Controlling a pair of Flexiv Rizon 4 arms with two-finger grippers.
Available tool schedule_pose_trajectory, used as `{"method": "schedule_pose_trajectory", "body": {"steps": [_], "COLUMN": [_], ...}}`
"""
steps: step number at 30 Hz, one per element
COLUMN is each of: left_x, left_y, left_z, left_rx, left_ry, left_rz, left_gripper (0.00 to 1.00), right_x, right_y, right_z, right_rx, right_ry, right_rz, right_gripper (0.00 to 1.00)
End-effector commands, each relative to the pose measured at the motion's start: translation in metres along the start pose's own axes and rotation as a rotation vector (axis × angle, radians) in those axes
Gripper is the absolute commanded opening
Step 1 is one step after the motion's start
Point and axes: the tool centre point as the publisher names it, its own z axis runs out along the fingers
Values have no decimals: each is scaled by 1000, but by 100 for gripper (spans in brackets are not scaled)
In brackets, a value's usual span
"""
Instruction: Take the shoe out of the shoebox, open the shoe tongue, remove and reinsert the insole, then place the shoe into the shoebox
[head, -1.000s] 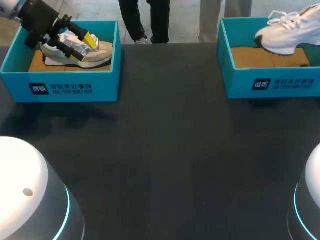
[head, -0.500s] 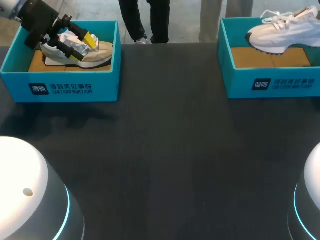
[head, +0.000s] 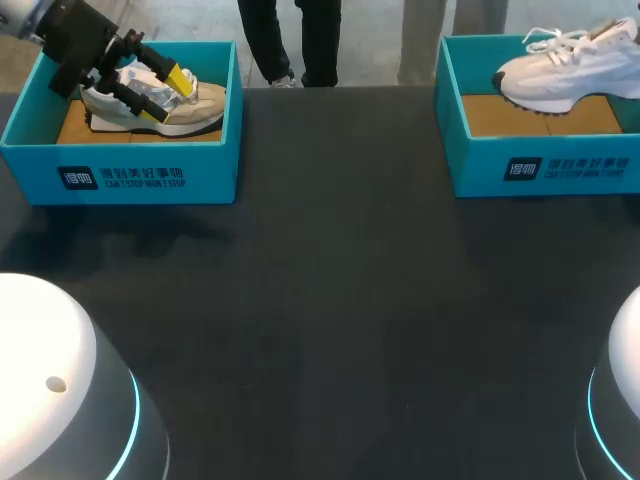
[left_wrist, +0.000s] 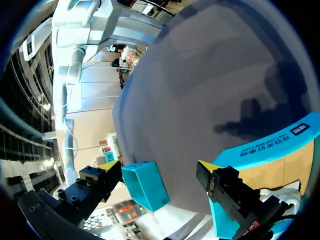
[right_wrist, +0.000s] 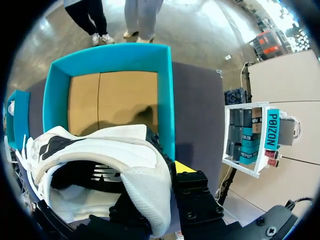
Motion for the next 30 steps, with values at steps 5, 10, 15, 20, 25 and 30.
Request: {"method": "schedule_pose_trajectory", "body": {"steps": [5,10,15,20,25,30], "left_x": [0,0,0,0,0,0], "left_y": [0,0,0,0,0,0], "left_z": [0,0,0,0,0,0], "left_rx": [0,0,0,0,0,0], "left_ry": [3,3,3,3,3,3], "left_rz": [0,0,0,0,0,0], "left_gripper": [100,100,100,100,100,100], "right_x": [-1,-1,-1,-2,-5,-3], "right_y": [0,0,0,3,5,9], "right_z": [-2,-2,-2,1,6,9], "right_rx": [0,0,0,0,11,15], "right_ry": [1,1,1,-2,7,20], "right_rz": [0,0,0,4,31,51], "right_gripper": [0,0,0,0,0,0]}}
